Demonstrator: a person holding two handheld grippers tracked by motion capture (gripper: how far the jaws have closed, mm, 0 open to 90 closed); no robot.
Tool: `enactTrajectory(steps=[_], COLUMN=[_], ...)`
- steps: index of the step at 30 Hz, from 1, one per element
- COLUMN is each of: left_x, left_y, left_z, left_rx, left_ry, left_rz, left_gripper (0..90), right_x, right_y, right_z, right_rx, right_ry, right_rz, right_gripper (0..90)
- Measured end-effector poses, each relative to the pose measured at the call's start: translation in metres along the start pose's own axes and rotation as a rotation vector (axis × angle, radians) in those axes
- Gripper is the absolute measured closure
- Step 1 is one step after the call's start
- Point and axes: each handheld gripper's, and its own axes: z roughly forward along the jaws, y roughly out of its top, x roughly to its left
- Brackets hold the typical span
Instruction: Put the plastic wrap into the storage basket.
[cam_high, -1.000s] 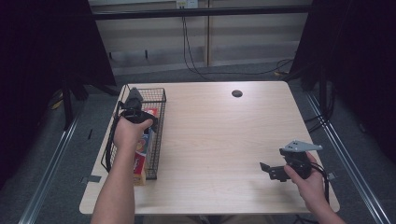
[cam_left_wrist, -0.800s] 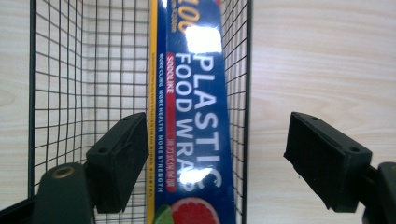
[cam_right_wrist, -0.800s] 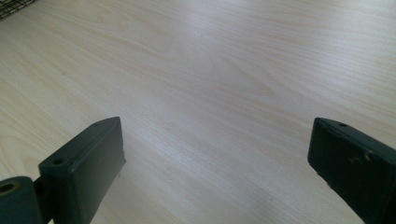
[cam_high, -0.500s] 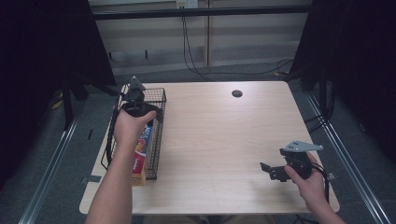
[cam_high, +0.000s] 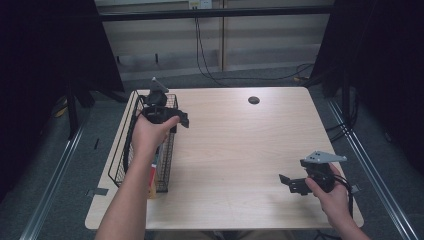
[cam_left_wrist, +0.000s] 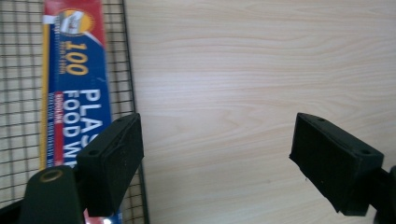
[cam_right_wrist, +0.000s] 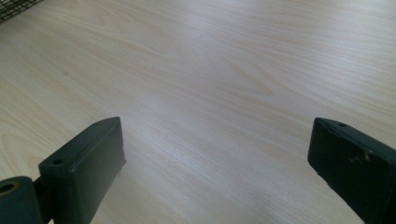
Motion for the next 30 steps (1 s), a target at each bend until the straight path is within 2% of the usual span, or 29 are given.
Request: enactTrajectory(steps=[4, 5, 6, 7, 10, 18, 21, 26, 27, 30], left_x=[-0.013, -0.013, -0.02, -0.024, -0.032, -0.045, -0.052, -0.062, -0.065, -0.068], left_y=[-0.002, -0.002, -0.003, -0.004, -0.006, -0.012, -0.016, -0.023, -0.026, -0.029], left_z=[0.003, 0.003, 0.006, 0.008, 0.012, 0.021, 0.025, 0.032, 0.035, 0.038], left_rx=[-0.004, -0.004, 0.001, 0.001, 0.004, 0.002, -0.01, -0.018, -0.021, -0.032], left_ry=[-0.03, -0.03, -0.029, -0.029, -0.048, -0.055, -0.059, -0.08, -0.084, -0.081], left_rz=[0.031, 0.031, 0.056, 0.063, 0.08, 0.112, 0.147, 0.179, 0.199, 0.211], left_gripper=[16.7, 16.6, 16.2, 16.1, 16.1, 15.4, 13.8, 12.1, 11.9, 11.2], right_x=[0.0, 0.0, 0.0, 0.0, 0.001, 0.0, 0.0, 0.001, 0.001, 0.001], right_y=[0.0, 0.0, 0.0, 0.0, 0.0, 0.001, 0.001, 0.001, 0.001, 0.001], right_z=[0.0, 0.0, 0.0, 0.0, 0.0, 0.0, 0.0, 0.001, 0.001, 0.001], right_rx=[-0.002, -0.002, 0.001, 0.001, 0.001, 0.0, 0.001, 0.004, 0.004, 0.003], right_ry=[0.001, 0.001, 0.001, 0.001, 0.002, 0.003, 0.008, 0.007, 0.008, 0.01], right_rz=[-0.001, -0.001, 0.003, 0.003, 0.0, -0.004, -0.006, -0.001, -0.001, -0.006], right_gripper=[3.4, 3.4, 3.4, 3.4, 3.4, 3.4, 3.4, 3.4, 3.4, 3.4])
